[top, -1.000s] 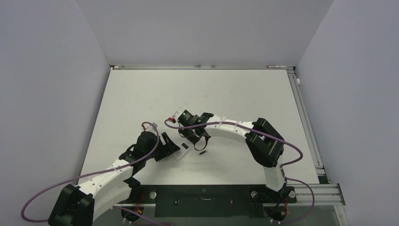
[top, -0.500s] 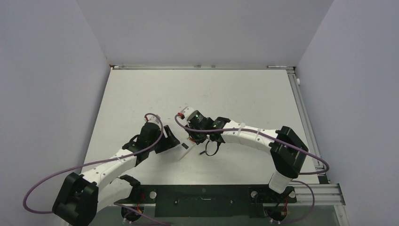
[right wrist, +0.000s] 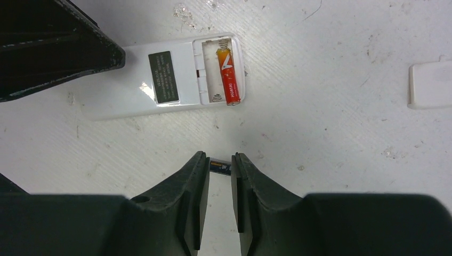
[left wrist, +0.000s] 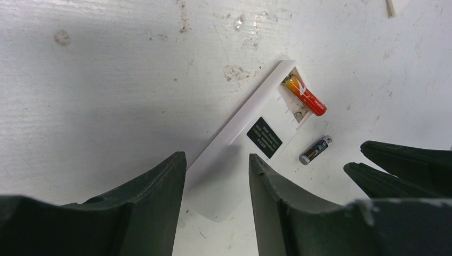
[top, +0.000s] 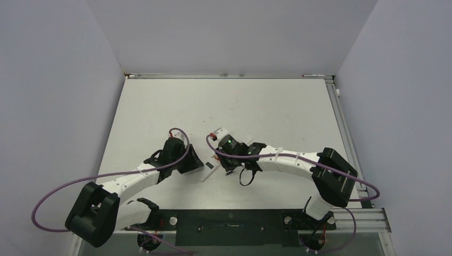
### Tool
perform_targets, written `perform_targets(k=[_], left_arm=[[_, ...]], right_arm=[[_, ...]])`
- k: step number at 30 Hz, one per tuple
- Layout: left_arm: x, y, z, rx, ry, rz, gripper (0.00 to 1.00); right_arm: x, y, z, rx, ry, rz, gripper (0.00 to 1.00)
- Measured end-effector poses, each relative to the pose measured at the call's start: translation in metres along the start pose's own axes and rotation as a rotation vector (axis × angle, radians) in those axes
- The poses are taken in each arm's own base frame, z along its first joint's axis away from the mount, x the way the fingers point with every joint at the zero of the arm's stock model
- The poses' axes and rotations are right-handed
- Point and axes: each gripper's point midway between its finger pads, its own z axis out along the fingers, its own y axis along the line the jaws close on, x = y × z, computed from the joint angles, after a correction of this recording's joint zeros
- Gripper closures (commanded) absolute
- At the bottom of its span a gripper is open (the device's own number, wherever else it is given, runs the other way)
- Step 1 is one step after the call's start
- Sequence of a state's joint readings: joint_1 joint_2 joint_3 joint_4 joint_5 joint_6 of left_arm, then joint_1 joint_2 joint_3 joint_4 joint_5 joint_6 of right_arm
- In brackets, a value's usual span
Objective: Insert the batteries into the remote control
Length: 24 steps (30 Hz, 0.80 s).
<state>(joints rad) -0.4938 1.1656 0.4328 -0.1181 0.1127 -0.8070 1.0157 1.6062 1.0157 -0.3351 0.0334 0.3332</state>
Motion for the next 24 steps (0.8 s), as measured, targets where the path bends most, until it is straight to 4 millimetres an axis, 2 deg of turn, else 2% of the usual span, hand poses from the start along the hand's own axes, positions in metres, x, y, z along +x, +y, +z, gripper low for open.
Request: perform_targets(k=[16, 24], left_arm=[[0.005, -0.011, 0.0, 0.048, 0.018, -0.007, 0.59], [0.012, -0.012, 0.0, 0.06, 0.036, -0.017, 0.59]], right_arm=[[-0.001, -0.003, 0.004, 0.024, -0.026, 0.053, 0.76], [-0.004, -0.003, 0.0, 0.025, -0.041, 0.062, 0.76]])
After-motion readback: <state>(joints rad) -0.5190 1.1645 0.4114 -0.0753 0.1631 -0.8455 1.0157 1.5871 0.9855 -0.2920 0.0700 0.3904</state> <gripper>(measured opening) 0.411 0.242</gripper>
